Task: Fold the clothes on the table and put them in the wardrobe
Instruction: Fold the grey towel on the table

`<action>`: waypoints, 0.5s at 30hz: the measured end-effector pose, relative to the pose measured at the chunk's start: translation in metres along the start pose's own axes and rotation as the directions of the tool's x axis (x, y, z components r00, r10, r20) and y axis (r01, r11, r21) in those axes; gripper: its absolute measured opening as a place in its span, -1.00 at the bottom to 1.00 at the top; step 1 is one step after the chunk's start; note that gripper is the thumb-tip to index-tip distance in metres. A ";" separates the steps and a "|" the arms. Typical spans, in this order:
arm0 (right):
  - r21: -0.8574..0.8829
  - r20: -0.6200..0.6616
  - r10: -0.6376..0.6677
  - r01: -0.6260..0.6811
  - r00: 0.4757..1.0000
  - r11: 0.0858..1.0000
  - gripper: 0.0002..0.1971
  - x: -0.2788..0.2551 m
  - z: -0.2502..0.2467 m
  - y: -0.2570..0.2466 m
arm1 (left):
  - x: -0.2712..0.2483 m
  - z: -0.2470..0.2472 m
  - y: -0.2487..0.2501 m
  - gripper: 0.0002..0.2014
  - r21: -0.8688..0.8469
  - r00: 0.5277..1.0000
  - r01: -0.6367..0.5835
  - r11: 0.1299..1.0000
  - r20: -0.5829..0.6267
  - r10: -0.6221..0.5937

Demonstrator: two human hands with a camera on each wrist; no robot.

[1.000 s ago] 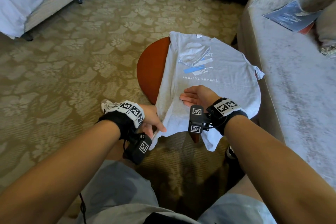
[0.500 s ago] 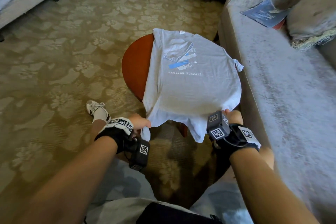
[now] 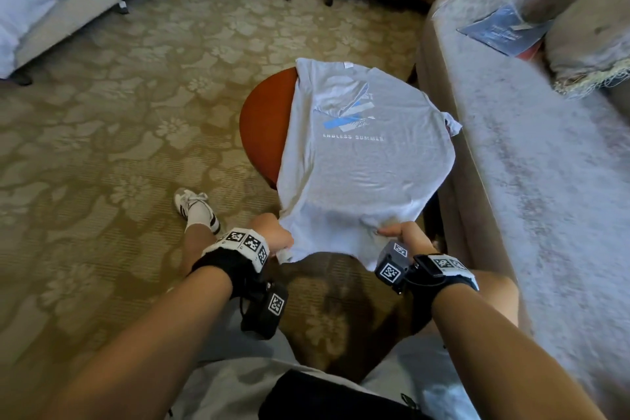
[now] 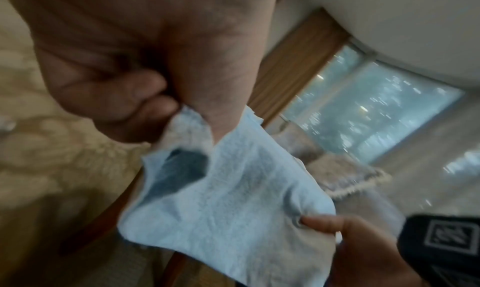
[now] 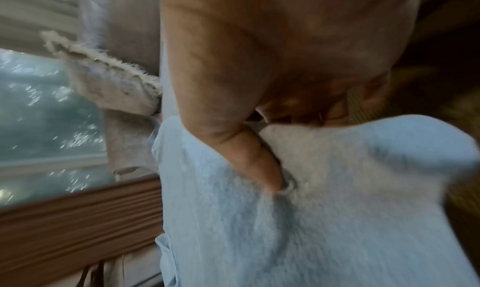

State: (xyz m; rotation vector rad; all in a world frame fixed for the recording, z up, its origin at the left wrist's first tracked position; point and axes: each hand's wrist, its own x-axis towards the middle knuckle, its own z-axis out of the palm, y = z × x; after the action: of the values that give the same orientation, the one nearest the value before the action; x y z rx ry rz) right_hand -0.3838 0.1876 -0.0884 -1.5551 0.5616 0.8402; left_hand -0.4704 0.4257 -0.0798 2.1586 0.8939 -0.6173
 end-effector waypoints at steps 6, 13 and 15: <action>-0.203 -0.130 -0.040 0.013 0.991 0.979 -0.72 -0.017 -0.019 -0.002 | -0.025 -0.017 0.021 -0.87 0.384 0.976 -0.145 0.912 -0.093 0.195; -0.145 -0.112 -0.146 0.129 0.983 0.981 -0.69 -0.036 -0.020 -0.021 | -0.060 -0.041 0.067 -0.58 0.445 0.955 -0.235 0.864 -0.057 0.290; -0.153 -0.124 -0.147 0.128 0.981 0.980 -0.75 -0.041 -0.019 -0.022 | -0.065 -0.039 0.071 -0.40 0.491 0.942 -0.221 0.842 -0.116 0.315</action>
State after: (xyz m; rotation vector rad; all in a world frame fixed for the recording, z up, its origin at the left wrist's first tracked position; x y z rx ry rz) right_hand -0.3887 0.1680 -0.0423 -1.7726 0.4920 0.6859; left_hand -0.4530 0.3925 0.0176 2.7667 0.5478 -0.5268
